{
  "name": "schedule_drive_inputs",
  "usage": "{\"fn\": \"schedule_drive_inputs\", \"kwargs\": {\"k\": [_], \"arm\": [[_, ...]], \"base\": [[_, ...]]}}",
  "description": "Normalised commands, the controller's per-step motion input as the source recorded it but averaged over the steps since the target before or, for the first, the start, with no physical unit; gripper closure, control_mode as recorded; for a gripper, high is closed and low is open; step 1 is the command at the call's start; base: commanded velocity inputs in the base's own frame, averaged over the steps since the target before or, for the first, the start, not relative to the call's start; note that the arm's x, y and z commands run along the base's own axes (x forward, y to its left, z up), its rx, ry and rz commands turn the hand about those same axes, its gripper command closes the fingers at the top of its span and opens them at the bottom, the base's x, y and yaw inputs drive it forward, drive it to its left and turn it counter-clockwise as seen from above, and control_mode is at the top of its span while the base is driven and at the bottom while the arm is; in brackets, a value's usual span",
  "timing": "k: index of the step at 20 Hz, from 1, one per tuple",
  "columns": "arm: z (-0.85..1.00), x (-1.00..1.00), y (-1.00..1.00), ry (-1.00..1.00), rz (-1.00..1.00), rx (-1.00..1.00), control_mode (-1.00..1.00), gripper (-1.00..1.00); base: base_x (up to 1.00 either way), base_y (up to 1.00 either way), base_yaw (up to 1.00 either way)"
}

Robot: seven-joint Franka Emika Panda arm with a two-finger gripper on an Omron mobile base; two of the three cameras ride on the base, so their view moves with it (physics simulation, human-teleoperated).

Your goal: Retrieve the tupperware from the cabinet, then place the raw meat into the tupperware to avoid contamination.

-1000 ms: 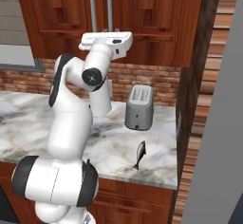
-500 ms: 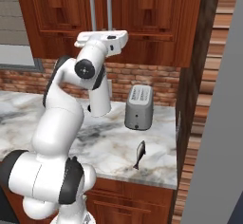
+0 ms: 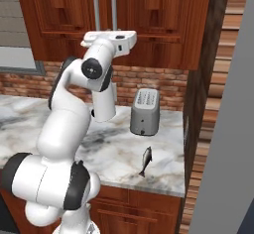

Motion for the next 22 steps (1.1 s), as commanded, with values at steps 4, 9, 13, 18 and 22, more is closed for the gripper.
{"fn": "schedule_drive_inputs", "kwargs": {"k": [4,9,13,18,22], "arm": [[0.0,-0.32,-0.08,0.12,0.01,0.0,-1.0,1.0],[0.07,-0.55,-0.1,0.15,0.0,-0.01,-1.0,1.0],[0.01,-0.64,-0.26,0.06,0.0,-0.01,-1.0,1.0],[0.01,-0.71,-0.46,0.0,0.0,0.0,-1.0,1.0],[0.0,-0.59,-0.39,-0.01,0.0,0.0,-1.0,1.0]], "base": [[0.0,0.0,0.0],[0.0,0.0,0.0],[0.0,0.0,0.0],[0.0,0.0,0.0],[0.0,0.0,0.0]]}}
